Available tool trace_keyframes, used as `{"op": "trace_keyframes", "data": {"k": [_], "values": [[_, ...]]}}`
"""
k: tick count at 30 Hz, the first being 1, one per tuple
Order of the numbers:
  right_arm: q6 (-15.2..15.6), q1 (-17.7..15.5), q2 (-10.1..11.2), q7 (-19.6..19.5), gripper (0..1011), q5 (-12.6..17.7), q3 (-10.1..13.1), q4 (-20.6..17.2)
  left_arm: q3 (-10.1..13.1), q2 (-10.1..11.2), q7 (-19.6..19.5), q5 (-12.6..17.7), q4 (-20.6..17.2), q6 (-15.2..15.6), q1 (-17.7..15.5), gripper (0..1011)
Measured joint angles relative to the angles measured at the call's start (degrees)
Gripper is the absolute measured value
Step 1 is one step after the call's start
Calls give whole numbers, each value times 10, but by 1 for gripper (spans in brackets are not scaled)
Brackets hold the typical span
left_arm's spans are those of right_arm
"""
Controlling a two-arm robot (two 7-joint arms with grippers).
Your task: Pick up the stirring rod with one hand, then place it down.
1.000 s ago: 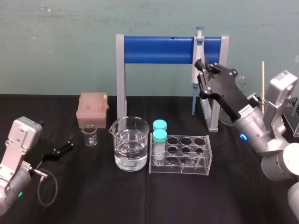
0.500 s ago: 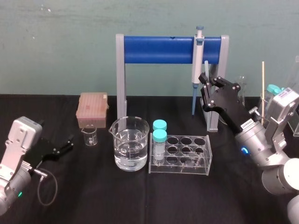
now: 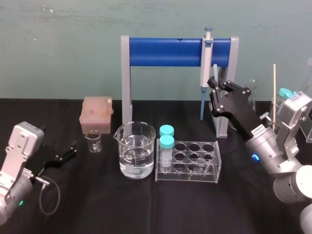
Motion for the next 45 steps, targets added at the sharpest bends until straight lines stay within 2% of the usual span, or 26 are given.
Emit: {"op": "trace_keyframes", "data": {"k": [45], "values": [[-1, 1, 0, 2, 70, 2, -1, 0, 0, 0, 0, 0, 0, 0, 0, 1000]]}}
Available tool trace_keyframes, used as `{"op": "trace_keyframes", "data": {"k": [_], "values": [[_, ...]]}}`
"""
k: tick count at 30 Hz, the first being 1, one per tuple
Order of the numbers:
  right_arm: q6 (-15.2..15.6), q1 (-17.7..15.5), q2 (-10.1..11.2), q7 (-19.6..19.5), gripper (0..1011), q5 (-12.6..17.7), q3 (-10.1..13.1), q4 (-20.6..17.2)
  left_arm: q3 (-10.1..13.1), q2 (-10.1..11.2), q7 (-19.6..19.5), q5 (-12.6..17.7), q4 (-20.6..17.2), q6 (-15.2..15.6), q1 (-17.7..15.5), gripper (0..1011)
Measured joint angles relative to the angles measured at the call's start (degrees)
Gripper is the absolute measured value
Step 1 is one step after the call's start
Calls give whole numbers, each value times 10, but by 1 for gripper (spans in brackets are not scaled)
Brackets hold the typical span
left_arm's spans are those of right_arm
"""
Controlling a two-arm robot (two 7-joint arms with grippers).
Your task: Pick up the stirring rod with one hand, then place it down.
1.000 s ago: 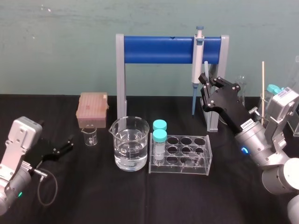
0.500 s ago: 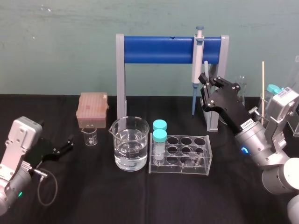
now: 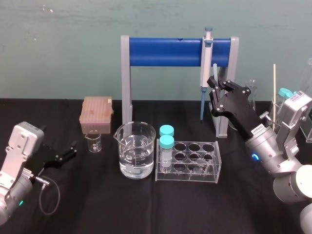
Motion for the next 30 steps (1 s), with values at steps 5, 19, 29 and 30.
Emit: {"op": "trace_keyframes", "data": {"k": [5, 19, 29, 30], "values": [[0, 0, 0, 0, 70, 0, 0, 0, 0, 0, 0, 0, 0, 0, 0, 1000], [0, 0, 0, 0, 70, 0, 0, 0, 0, 0, 0, 0, 0, 0, 0, 1000], [0, 0, 0, 0, 70, 0, 0, 0, 0, 0, 0, 0, 0, 0, 0, 1000], [0, 0, 0, 0, 70, 0, 0, 0, 0, 0, 0, 0, 0, 0, 0, 1000]]}}
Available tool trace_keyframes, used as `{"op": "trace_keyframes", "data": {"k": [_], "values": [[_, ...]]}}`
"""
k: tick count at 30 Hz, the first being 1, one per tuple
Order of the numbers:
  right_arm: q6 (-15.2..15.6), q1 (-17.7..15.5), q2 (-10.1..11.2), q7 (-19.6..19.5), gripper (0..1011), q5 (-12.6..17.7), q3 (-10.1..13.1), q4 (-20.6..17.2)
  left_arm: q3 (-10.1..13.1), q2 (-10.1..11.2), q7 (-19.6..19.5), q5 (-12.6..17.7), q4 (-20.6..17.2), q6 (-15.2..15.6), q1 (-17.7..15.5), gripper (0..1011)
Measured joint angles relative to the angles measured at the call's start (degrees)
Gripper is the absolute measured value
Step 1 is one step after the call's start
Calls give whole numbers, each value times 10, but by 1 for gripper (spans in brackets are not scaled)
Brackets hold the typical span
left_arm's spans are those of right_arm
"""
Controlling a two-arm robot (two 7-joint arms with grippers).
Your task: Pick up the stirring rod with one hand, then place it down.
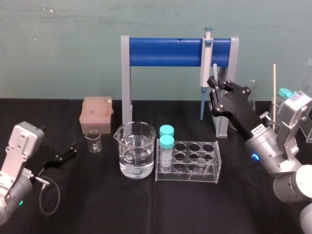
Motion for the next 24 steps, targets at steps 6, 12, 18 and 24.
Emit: {"op": "trace_keyframes", "data": {"k": [6, 12, 18, 24], "values": [[0, 0, 0, 0, 70, 0, 0, 0, 0, 0, 0, 0, 0, 0, 0, 1000], [0, 0, 0, 0, 70, 0, 0, 0, 0, 0, 0, 0, 0, 0, 0, 1000], [0, 0, 0, 0, 70, 0, 0, 0, 0, 0, 0, 0, 0, 0, 0, 1000], [0, 0, 0, 0, 70, 0, 0, 0, 0, 0, 0, 0, 0, 0, 0, 1000]]}}
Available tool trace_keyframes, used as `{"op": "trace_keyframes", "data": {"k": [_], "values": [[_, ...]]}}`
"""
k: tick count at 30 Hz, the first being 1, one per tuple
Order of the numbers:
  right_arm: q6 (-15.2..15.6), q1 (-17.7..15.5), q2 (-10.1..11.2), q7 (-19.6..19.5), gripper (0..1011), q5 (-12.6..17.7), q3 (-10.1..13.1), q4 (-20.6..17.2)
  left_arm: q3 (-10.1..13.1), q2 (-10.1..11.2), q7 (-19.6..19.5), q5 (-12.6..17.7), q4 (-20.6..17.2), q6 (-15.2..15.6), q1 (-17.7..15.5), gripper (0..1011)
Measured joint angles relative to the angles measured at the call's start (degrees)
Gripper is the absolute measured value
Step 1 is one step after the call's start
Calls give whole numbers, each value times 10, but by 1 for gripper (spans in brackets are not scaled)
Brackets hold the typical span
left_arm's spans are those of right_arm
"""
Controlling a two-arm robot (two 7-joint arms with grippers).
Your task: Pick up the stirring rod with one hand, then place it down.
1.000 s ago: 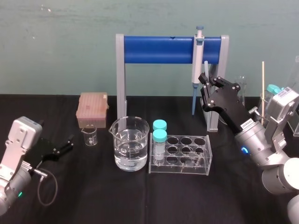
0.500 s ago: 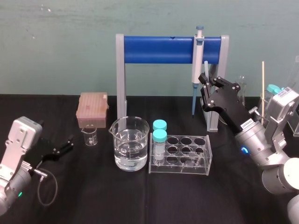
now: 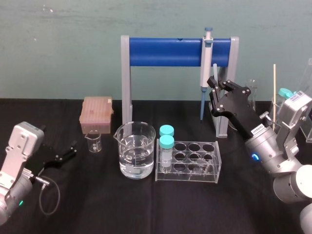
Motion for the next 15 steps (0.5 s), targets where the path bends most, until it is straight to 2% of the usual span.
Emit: {"op": "trace_keyframes", "data": {"k": [8, 15], "values": [[0, 0, 0, 0, 70, 0, 0, 0, 0, 0, 0, 0, 0, 0, 0, 1000], [7, -1, 0, 39, 70, 23, 5, -2, 0, 0, 0, 0, 0, 0, 0, 1000]]}}
